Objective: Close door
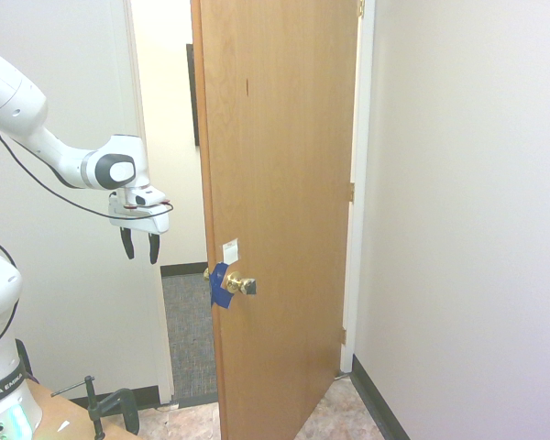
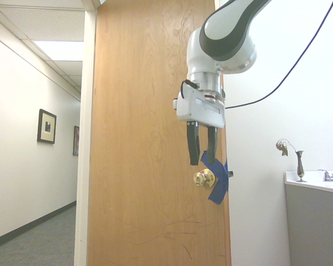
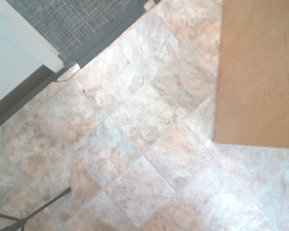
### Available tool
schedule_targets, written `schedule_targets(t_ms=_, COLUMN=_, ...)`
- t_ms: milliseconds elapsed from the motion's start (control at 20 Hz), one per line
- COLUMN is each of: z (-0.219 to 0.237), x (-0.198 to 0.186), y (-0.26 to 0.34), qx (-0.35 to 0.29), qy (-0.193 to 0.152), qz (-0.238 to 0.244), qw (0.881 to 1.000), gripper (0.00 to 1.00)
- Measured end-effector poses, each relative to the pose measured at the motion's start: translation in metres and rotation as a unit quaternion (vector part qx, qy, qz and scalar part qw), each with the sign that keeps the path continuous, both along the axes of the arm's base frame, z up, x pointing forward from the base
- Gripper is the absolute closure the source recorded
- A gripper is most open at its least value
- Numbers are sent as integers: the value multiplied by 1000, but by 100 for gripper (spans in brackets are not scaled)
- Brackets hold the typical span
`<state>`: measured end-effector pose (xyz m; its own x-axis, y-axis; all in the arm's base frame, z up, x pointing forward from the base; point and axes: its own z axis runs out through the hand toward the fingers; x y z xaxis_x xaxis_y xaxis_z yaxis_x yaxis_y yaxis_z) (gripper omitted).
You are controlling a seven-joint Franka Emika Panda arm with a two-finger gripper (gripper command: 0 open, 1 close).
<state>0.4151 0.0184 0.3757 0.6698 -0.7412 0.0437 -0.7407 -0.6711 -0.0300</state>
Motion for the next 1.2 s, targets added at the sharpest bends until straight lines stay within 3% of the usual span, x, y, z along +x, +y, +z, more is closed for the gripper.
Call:
schedule_targets(t_ms=200, z=8, x=-1, y=-4, qx=1, qy=-8, qz=-4, qw=1000, gripper=0)
schedule_targets(t_ms=500, z=63, x=-26, y=-21, qx=4, qy=-44, qz=-24, qw=999, gripper=0)
schedule_targets(t_ms=1200, z=93, x=-52, y=-177, qx=6, qy=-83, qz=-172, qw=982, gripper=0)
